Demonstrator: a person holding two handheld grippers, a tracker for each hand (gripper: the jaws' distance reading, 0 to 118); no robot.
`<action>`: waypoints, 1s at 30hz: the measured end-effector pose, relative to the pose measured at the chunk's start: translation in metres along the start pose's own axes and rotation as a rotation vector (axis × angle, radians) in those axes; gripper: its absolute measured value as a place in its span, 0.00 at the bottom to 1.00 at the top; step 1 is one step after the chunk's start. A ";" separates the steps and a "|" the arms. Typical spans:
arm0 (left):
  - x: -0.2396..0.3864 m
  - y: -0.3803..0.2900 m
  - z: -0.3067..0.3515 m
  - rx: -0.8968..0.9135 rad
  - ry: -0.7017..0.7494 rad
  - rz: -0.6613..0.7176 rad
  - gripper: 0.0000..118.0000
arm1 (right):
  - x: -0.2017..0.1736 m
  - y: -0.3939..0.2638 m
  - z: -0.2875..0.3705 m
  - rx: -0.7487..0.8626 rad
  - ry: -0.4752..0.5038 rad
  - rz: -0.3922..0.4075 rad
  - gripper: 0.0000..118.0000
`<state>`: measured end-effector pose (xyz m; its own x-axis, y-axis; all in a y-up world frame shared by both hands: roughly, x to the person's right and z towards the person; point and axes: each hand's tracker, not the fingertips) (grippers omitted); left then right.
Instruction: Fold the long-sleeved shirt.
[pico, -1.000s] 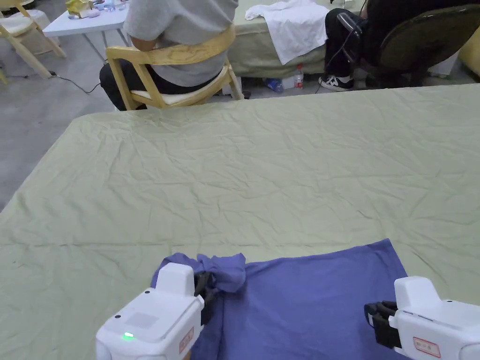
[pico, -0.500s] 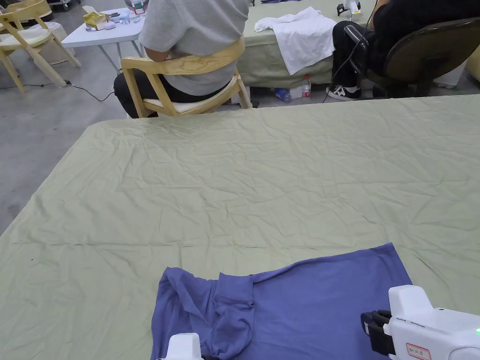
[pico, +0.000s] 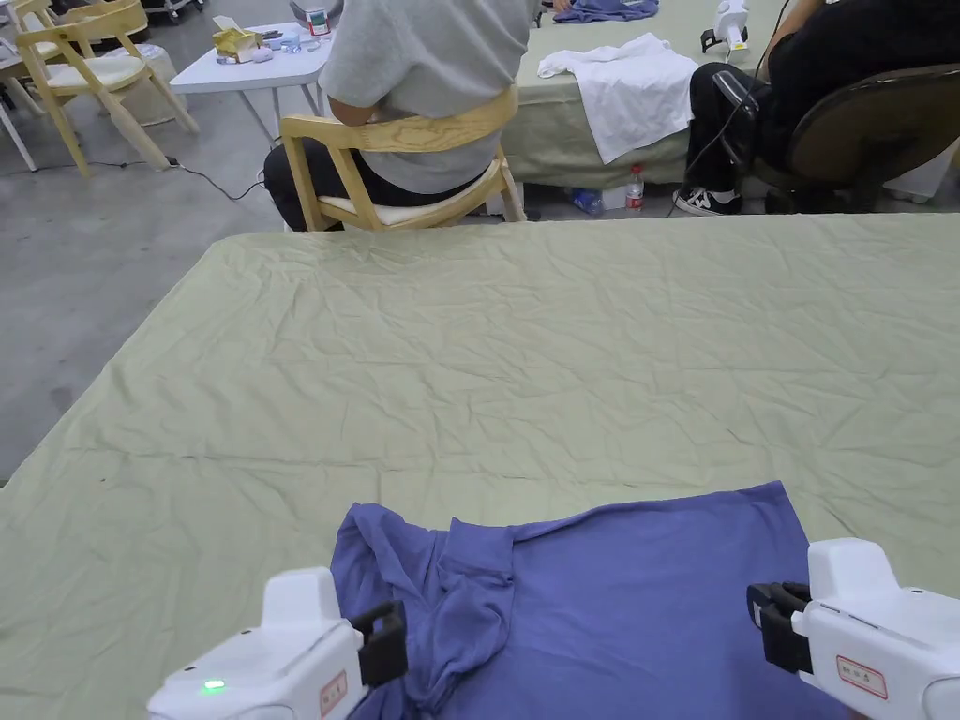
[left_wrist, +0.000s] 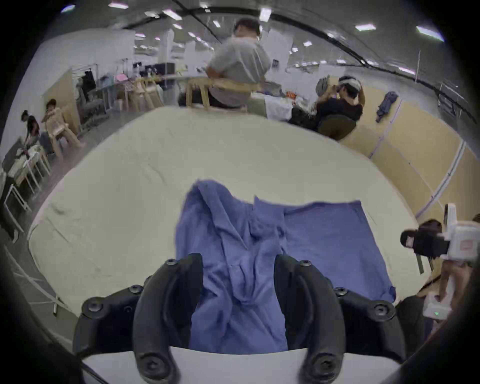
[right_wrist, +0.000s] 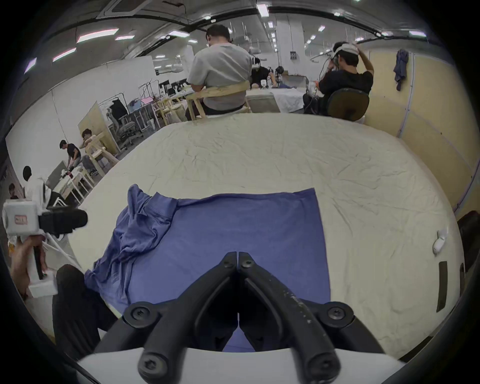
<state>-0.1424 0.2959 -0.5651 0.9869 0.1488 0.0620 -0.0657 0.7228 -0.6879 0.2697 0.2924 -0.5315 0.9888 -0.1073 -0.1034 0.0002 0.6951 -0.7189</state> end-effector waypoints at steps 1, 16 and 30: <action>-0.002 0.003 0.008 0.011 0.003 -0.001 0.50 | 0.000 -0.001 0.005 0.008 -0.005 0.002 0.00; -0.018 0.007 0.047 0.039 -0.001 -0.022 0.00 | 0.003 -0.019 0.040 0.071 -0.065 0.000 0.00; -0.038 0.093 -0.087 -0.165 -0.009 -0.059 0.37 | 0.019 -0.008 -0.002 -0.015 -0.074 0.001 0.00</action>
<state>-0.1728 0.2989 -0.6938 0.9870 0.1157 0.1119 0.0182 0.6102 -0.7920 0.2880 0.2831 -0.5292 0.9971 -0.0532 -0.0539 -0.0029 0.6845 -0.7290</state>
